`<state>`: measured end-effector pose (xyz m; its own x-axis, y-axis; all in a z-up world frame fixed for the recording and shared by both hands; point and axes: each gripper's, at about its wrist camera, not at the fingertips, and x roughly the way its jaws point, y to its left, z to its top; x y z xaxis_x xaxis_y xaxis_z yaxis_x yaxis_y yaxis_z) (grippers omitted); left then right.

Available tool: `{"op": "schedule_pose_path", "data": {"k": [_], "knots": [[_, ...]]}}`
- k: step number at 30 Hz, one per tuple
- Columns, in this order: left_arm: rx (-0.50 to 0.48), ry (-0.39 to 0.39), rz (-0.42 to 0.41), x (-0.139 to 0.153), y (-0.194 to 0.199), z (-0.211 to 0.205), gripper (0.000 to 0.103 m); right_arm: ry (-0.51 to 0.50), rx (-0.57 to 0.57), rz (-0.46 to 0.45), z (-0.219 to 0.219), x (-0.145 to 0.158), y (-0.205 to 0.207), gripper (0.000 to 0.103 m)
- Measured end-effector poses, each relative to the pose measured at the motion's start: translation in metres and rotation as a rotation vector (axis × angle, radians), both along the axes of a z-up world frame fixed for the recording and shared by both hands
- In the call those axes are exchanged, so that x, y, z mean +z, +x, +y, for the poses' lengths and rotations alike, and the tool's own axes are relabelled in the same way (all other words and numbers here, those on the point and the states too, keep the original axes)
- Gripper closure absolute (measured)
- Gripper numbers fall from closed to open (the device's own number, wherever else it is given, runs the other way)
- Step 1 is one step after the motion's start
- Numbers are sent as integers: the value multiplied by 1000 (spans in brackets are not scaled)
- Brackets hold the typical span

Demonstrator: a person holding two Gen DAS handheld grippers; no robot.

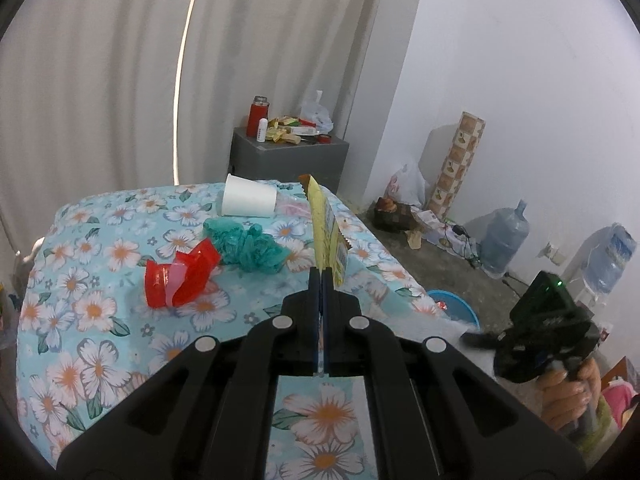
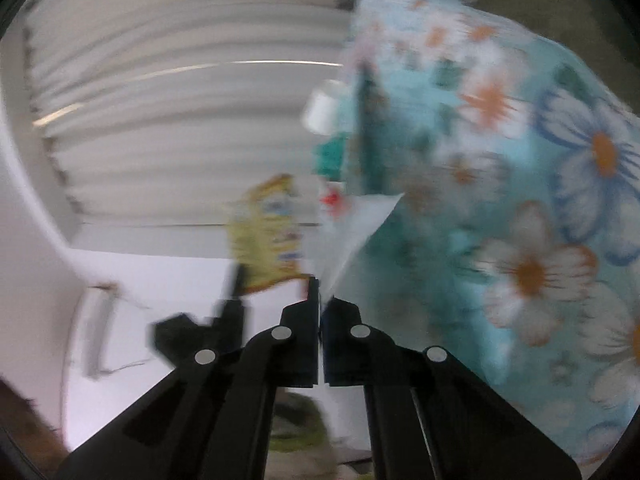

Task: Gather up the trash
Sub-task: 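Carry the packet in the left tool and tissue in the right tool to the wastebasket, then open both tools to drop the packet and tissue into the wastebasket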

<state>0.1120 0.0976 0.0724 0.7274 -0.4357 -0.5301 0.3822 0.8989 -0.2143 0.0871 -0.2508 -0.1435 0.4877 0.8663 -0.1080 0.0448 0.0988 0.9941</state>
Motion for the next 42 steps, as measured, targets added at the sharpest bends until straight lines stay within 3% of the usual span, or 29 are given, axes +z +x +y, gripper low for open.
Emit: {"op": "schedule_pose_path", "data": {"k": [4, 11, 16, 22, 27, 31, 36, 42], "knots": [[-7, -4, -15, 4, -4, -3, 103, -50, -51, -94, -13, 35, 0, 102], [-60, -20, -8, 7, 1, -27, 103, -94, -168, -176, -57, 66, -16, 102], [-175, -40, 12, 8, 11, -75, 103, -144, -312, -181, -121, 73, -42, 102], [-368, -25, 72, 1, 36, -168, 103, -238, -502, -140, -202, 72, -78, 102], [-506, 31, 196, -21, 64, -260, 103, -277, -621, -83, -262, 58, -95, 102], [-580, 136, 310, -60, 88, -342, 103, -318, -685, -15, -300, 32, -93, 102], [-576, 254, 461, -125, 125, -430, 103, -348, -727, 88, -332, -13, -74, 102], [-541, 363, 533, -196, 159, -498, 103, -348, -753, 215, -364, -73, -40, 101]]}}
